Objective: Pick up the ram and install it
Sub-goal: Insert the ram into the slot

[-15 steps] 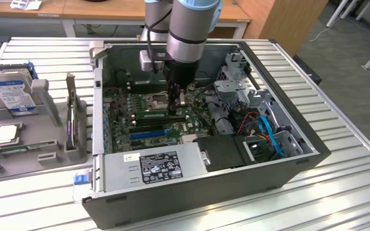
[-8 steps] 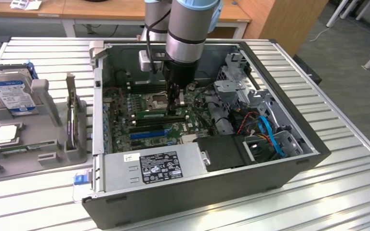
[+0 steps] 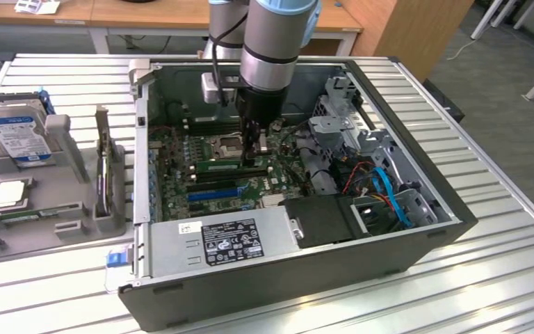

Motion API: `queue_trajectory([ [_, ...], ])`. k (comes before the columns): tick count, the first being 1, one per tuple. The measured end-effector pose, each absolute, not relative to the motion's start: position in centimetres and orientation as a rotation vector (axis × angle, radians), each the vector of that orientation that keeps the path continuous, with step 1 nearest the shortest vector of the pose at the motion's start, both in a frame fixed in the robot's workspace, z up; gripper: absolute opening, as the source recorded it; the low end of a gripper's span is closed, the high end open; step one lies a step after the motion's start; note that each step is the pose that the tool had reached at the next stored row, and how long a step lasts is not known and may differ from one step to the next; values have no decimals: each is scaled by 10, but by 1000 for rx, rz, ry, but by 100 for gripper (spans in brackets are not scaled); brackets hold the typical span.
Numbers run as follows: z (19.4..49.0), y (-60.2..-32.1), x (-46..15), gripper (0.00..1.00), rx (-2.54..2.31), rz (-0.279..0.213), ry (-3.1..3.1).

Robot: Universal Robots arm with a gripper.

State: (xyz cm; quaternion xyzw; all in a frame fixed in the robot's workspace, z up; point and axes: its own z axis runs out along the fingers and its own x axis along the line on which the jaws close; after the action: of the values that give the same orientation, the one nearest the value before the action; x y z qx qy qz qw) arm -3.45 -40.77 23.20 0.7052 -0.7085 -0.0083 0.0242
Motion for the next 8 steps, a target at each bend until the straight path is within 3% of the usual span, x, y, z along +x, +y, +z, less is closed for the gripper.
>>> queue_trajectory([
  [8, 231, -408, -34, 12, 2182, -25, -2192],
])
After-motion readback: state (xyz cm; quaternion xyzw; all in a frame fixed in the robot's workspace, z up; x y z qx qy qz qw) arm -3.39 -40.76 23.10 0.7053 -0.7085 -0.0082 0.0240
